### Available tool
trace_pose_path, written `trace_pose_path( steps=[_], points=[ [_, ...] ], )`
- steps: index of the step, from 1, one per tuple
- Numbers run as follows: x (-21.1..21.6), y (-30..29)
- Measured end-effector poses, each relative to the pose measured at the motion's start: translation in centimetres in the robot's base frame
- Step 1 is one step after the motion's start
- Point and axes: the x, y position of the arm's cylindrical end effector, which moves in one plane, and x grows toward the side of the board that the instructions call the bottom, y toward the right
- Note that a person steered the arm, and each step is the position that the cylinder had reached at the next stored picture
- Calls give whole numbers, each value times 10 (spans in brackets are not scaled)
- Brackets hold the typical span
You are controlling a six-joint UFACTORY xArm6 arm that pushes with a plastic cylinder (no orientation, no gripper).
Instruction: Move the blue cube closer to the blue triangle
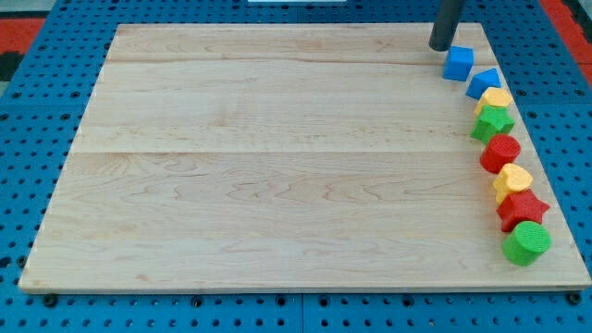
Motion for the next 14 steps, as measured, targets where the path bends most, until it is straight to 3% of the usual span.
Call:
trace_pose_path(
  steps=[4, 7, 10, 12, 14],
  points=[
    [24, -36],
    [48, -27],
    [20, -21],
    [48, -15],
    [39, -8]
  ],
)
